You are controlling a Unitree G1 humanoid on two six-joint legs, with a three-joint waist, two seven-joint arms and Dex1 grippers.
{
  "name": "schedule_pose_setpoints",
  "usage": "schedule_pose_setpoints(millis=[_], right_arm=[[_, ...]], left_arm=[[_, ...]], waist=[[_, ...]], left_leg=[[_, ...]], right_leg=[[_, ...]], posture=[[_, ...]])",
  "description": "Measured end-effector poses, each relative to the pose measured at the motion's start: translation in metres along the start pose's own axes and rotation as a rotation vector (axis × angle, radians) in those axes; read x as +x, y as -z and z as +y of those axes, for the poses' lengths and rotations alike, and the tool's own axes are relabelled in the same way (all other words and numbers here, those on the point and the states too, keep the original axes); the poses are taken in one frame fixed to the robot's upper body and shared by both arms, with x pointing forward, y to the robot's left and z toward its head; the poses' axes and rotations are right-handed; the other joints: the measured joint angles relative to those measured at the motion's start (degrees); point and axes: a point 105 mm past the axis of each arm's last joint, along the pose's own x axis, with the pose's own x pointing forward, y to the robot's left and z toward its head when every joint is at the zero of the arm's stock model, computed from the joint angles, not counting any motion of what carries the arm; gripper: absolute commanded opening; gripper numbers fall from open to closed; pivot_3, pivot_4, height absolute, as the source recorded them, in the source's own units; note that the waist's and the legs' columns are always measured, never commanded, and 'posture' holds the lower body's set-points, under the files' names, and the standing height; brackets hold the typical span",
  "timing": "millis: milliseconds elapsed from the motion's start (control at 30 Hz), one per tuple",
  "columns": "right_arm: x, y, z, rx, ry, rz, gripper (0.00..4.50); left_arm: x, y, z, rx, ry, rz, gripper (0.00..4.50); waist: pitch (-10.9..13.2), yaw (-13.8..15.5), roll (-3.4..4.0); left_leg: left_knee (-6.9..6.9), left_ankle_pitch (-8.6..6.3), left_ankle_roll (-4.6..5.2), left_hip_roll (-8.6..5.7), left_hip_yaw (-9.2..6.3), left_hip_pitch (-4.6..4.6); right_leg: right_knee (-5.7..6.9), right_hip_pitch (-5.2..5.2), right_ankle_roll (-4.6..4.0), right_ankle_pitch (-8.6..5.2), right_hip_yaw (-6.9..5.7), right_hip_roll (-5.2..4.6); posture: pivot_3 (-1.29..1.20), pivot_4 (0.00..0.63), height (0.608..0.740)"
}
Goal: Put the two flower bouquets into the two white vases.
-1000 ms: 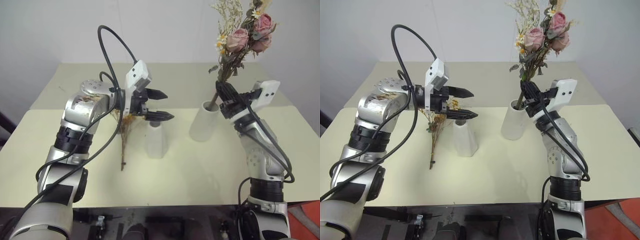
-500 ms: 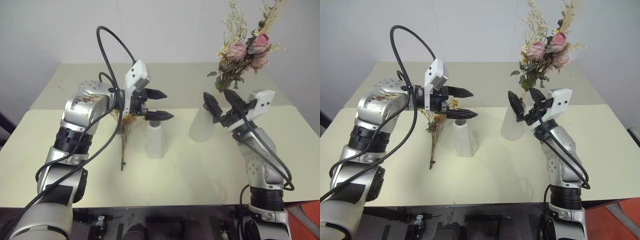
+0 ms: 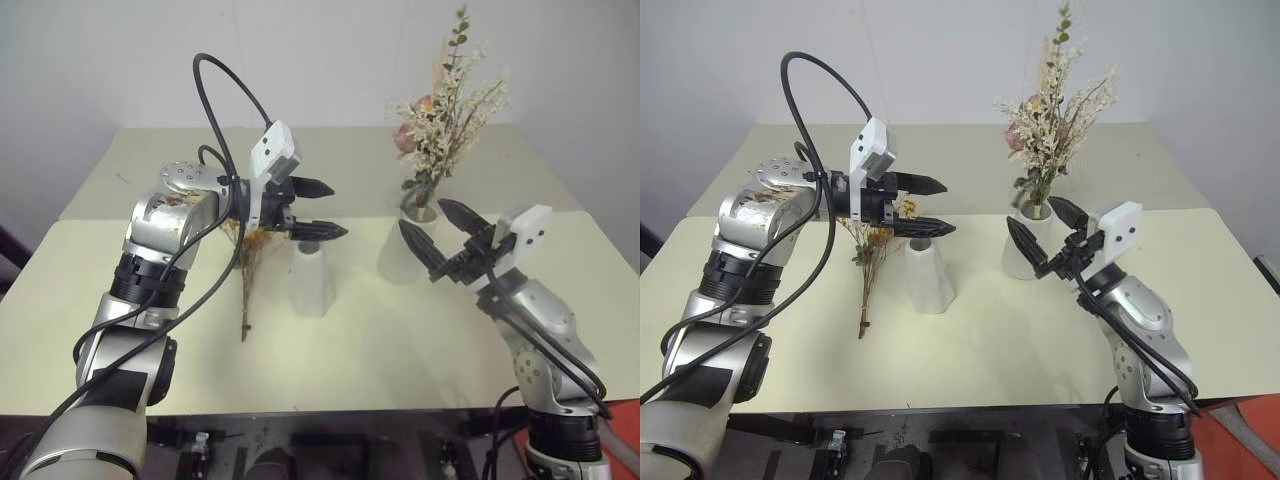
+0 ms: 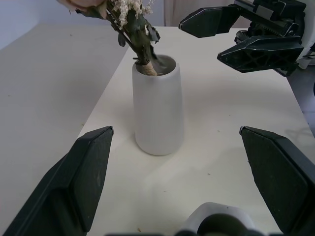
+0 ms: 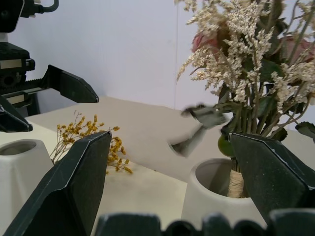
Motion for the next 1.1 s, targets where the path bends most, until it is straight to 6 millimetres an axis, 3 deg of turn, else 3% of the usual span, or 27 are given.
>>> schedule_pose_setpoints(millis=[200, 400, 500, 600, 733, 867, 967, 1100], right_arm=[[-0.015, -0.006, 0.007, 0.033, -0.056, 0.056, 4.48], [-0.027, -0.034, 0.015, -0.004, -0.204, 0.133, 4.48], [-0.027, -0.045, 0.016, -0.037, -0.267, 0.197, 4.48], [-0.029, -0.050, 0.017, -0.070, -0.324, 0.286, 4.48], [-0.029, -0.047, 0.026, -0.029, -0.402, 0.358, 4.48], [-0.025, -0.040, 0.027, -0.007, -0.443, 0.442, 4.48], [-0.022, -0.040, 0.026, 0.009, -0.469, 0.451, 4.48], [-0.017, -0.042, 0.026, 0.008, -0.511, 0.457, 4.48]], left_arm=[[-0.002, -0.001, 0.002, -0.006, -0.015, -0.006, 4.50], [-0.016, -0.004, 0.006, -0.066, -0.125, -0.045, 4.50], [-0.032, -0.006, 0.014, -0.150, -0.266, -0.080, 4.50], [-0.064, -0.004, 0.029, -0.302, -0.508, -0.108, 4.50], [-0.094, 0.022, 0.033, -0.539, -0.776, -0.089, 4.50], [-0.111, 0.053, 0.018, -0.633, -0.960, 0.056, 4.50], [-0.120, 0.066, 0.010, -0.664, -1.036, 0.079, 4.50], [-0.127, 0.109, -0.011, -0.771, -1.070, 0.155, 4.50]], waist=[[0.0, 0.2, 0.00], [0.0, 0.0, 0.00], [0.0, 0.1, -0.01], [0.0, 0.1, -0.02], [0.0, 0.4, -0.05], [0.0, 0.7, -0.12], [0.0, 1.1, -0.12], [0.0, 1.4, -0.13]], left_leg=[[0.01, -0.01, 0.02, -0.01, -0.01, -0.03], [0.00, -0.02, 0.04, 0.03, -0.04, 0.14], [-0.01, -0.03, 0.06, 0.06, -0.09, 0.29], [-0.01, -0.06, 0.10, 0.07, -0.11, 0.32], [0.02, -0.07, 0.11, 0.05, -0.12, 0.31], [0.00, -0.05, 0.08, 0.05, -0.11, 0.32], [-0.05, -0.05, 0.07, 0.05, -0.09, 0.36], [-0.10, -0.03, 0.03, 0.05, -0.08, 0.39]], right_leg=[[-0.03, 0.00, 0.00, 0.00, 0.00, -0.01], [-0.05, 0.16, 0.00, 0.00, 0.00, 0.00], [-0.09, 0.33, 0.00, -0.01, -0.02, 0.02], [-0.15, 0.40, 0.01, -0.01, -0.05, 0.03], [-0.16, 0.43, 0.01, -0.01, -0.05, 0.00], [-0.17, 0.41, 0.01, -0.01, -0.04, 0.00], [-0.16, 0.40, 0.00, -0.01, 0.00, -0.01], [-0.18, 0.39, -0.01, 0.00, 0.01, -0.03]], posture=[[0.00, 0.150, 0.740], [0.00, 0.150, 0.740], [0.00, 0.150, 0.740], [0.00, 0.150, 0.740], [0.00, 0.150, 0.740], [0.00, 0.150, 0.740], [0.00, 0.150, 0.740], [0.00, 0.150, 0.740]])
